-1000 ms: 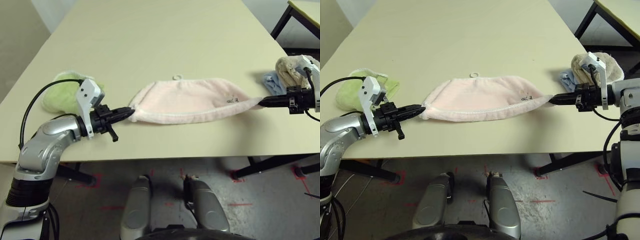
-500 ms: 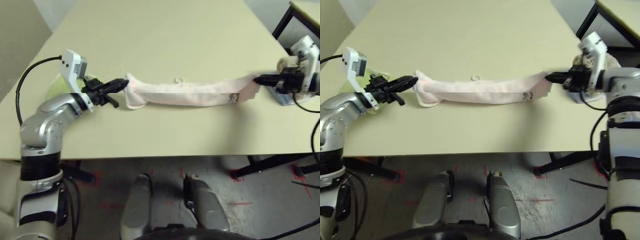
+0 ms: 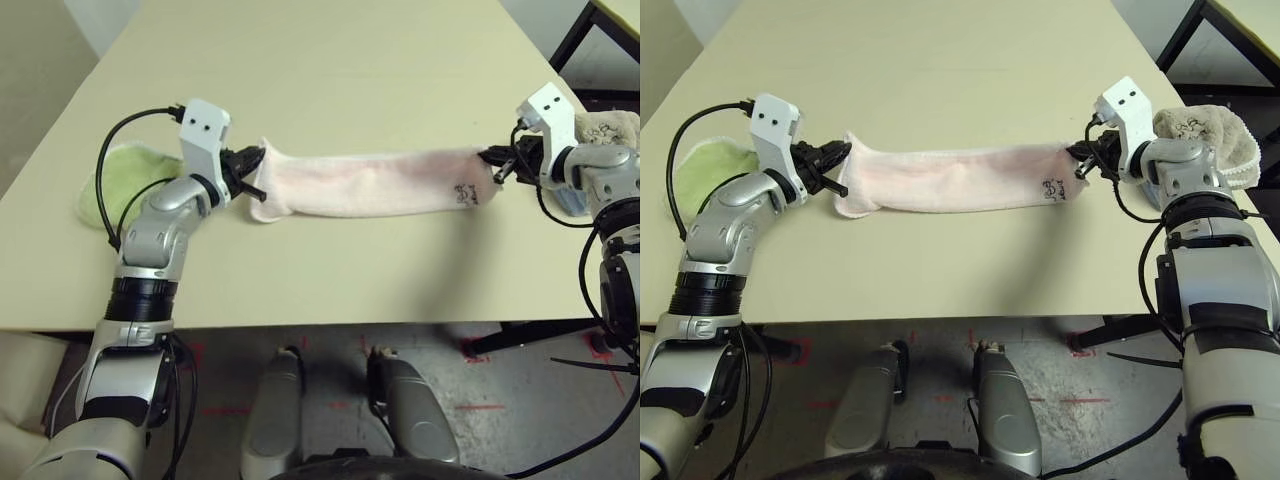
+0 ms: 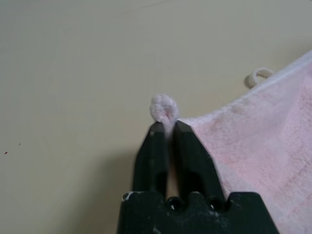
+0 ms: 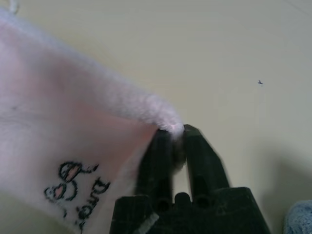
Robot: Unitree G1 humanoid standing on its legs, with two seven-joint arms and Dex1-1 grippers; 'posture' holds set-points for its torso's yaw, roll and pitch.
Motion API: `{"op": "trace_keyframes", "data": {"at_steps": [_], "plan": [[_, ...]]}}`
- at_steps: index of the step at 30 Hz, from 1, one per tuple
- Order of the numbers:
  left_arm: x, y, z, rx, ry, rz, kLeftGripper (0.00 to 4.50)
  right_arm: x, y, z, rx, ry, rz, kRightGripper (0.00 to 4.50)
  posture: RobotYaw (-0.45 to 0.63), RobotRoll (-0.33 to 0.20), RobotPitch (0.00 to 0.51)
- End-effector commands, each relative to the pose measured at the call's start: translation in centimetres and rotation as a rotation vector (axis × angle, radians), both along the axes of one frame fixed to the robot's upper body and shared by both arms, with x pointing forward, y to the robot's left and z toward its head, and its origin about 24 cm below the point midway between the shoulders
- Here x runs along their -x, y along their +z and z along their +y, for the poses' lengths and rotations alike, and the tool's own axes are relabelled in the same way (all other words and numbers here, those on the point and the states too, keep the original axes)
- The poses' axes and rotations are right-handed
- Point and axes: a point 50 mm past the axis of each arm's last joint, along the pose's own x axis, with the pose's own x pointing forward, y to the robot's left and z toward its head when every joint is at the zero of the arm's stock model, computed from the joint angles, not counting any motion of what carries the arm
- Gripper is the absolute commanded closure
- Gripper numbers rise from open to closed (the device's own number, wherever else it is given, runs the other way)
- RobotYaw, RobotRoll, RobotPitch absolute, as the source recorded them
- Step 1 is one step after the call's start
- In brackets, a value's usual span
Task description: Fold the towel and set it aside.
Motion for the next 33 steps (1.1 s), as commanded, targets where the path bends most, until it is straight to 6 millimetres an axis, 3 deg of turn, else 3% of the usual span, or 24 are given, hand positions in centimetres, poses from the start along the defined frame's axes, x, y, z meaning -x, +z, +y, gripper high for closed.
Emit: {"op": "trace_keyframes", "data": {"at_steps": [1,7,8,14,20,27,33], "plan": [[0.8,0.5,0.4,-0.039,-0.026,0.008,2.64,0.0,2.0,-0.8,-0.1,-0.02,-0.038,2.21,0.13,0.0,0.165],[3.0,2.1,1.2,-0.121,-0.124,0.0,0.43,1.0,4.5,-3.4,-0.156,-0.079,0.008,0.02,0.13,0.0,0.164],[3.4,2.3,1.1,-0.128,-0.152,-0.001,0.02,1.2,4.7,-3.6,-0.177,-0.079,0.022,0.0,0.13,0.0,0.164],[5.6,3.1,-0.4,-0.136,-0.362,-0.025,0.02,2.6,4.2,-4.7,-0.343,-0.116,0.226,0.0,0.12,0.0,0.174],[7.2,2.9,-1.4,-0.15,-0.512,-0.013,0.02,4.6,1.3,-5.7,-0.543,-0.295,0.511,0.0,0.11,0.0,0.184],[7.9,2.5,-2.1,-0.157,-0.603,-0.008,0.02,5.7,-1.5,-4.3,-0.783,-0.36,0.653,0.0,0.1,0.0,0.193],[7.9,2.3,-2.2,-0.162,-0.623,0.001,0.02,5.7,-2.3,-2.6,-0.909,-0.348,0.66,0.0,0.1,0.0,0.195]]}}
